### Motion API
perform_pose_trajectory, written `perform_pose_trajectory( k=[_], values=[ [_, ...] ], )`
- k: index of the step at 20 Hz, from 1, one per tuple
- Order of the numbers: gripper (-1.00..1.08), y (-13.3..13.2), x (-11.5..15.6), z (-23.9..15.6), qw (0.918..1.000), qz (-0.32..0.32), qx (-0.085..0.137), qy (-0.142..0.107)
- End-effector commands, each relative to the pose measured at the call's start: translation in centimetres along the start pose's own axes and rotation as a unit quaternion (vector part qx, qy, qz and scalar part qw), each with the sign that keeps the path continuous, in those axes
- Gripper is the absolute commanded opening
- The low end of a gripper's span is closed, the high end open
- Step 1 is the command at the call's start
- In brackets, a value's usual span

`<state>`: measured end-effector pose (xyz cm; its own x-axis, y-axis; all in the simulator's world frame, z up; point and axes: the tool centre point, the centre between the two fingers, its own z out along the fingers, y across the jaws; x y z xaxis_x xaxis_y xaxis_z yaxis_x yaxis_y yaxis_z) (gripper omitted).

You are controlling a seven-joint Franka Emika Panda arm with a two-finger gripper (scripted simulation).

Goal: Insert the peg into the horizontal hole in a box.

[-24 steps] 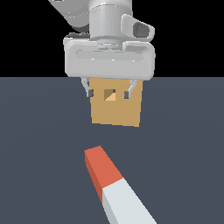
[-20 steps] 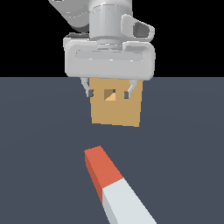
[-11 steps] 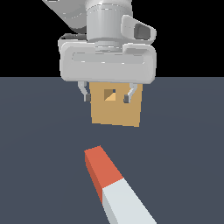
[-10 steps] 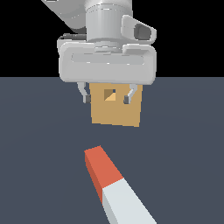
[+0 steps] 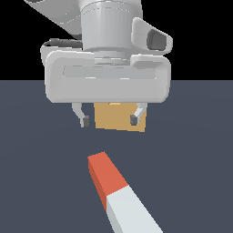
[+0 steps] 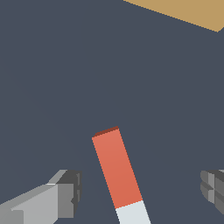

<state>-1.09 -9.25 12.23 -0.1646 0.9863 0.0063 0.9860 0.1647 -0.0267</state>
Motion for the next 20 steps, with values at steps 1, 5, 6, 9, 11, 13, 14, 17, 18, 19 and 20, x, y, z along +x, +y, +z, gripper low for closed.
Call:
perform_pose_trajectory(
  k=[1,5,6,9,11,13,14,17,18,19,20],
  values=[
    [1.00,-0.1,-1.6,0.7,0.9998,-0.021,-0.002,-0.001],
    [1.00,-0.1,-4.3,1.8,0.9985,-0.055,-0.004,-0.002],
    [1.00,0.0,-4.9,2.1,0.9980,-0.063,-0.005,-0.002],
    [1.00,0.2,-6.9,2.9,0.9960,-0.089,-0.007,-0.003],
    [1.00,0.4,-8.1,3.4,0.9946,-0.104,-0.008,-0.004],
    [1.00,0.6,-9.1,3.8,0.9930,-0.117,-0.009,-0.004],
    [1.00,0.7,-9.6,4.0,0.9923,-0.124,-0.010,-0.004],
    [1.00,1.1,-10.8,4.5,0.9902,-0.139,-0.011,-0.005],
    [1.00,1.2,-11.1,4.6,0.9895,-0.144,-0.011,-0.005],
    [1.00,1.3,-11.4,4.7,0.9889,-0.148,-0.012,-0.005],
    [1.00,1.4,-11.7,4.8,0.9884,-0.151,-0.012,-0.005]
  ],
)
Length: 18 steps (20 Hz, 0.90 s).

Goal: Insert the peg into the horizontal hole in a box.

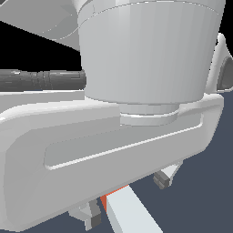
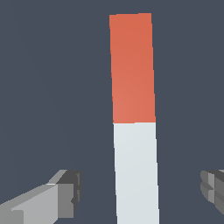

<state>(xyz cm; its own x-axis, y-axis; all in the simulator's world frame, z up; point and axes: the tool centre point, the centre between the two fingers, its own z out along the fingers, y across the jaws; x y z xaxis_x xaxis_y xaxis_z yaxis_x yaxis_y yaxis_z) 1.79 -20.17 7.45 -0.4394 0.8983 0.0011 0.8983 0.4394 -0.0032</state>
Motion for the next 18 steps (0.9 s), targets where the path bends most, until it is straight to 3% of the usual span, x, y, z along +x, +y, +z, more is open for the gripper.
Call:
perform_pose_trajectory(
  k=[1,11,18],
  values=[
    [1.00,0.1,-0.7,0.3,0.9999,-0.010,-0.001,0.000],
    [1.00,0.1,-1.3,0.8,0.9999,-0.017,-0.001,-0.001],
    [1.00,0.1,-1.3,3.9,0.9998,-0.018,-0.002,-0.001]
  ],
)
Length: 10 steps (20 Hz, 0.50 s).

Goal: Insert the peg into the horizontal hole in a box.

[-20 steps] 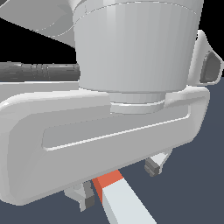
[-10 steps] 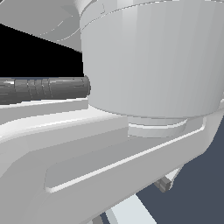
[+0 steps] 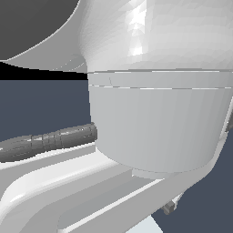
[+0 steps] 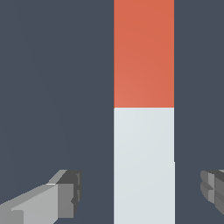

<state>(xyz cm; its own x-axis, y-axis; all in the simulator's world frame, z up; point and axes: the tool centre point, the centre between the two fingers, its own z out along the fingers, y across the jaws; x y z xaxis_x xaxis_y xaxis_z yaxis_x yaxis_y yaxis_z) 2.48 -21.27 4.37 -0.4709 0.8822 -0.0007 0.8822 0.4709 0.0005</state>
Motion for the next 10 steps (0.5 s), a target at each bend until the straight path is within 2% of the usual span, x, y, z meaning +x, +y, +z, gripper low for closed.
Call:
perform_pose_trajectory(
  k=[1,8,9,10],
  values=[
    [1.00,0.0,0.0,1.3,1.0000,0.000,0.000,0.000],
    [1.00,0.1,-0.1,2.4,1.0000,-0.001,0.000,0.000],
    [-1.00,0.1,-0.1,2.4,1.0000,-0.001,0.000,0.000],
    [-1.00,0.1,-0.1,2.4,1.0000,-0.001,0.000,0.000]
  ],
)
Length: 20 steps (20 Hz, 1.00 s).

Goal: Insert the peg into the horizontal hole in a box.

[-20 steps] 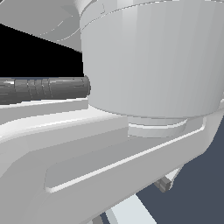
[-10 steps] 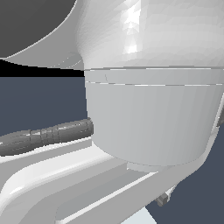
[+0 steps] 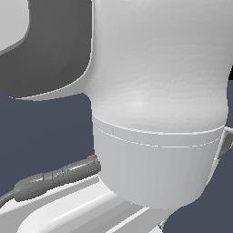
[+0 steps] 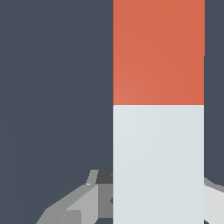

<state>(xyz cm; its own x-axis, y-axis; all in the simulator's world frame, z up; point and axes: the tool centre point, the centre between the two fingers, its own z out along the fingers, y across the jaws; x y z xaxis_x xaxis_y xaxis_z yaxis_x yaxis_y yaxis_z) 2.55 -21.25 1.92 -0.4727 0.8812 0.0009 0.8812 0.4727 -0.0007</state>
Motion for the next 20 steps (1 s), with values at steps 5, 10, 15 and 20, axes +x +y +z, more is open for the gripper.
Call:
perform_pose_trajectory(
  k=[5,10,15,20],
  values=[
    [-1.00,0.0,0.0,0.0,1.0000,0.000,0.000,0.000],
    [-1.00,0.1,0.0,0.0,1.0000,0.000,0.000,0.000],
    [-1.00,-0.1,0.5,-0.3,1.0000,0.009,0.000,0.000],
    [-1.00,-0.3,1.7,-0.9,0.9996,0.030,0.000,0.000]
  ],
)
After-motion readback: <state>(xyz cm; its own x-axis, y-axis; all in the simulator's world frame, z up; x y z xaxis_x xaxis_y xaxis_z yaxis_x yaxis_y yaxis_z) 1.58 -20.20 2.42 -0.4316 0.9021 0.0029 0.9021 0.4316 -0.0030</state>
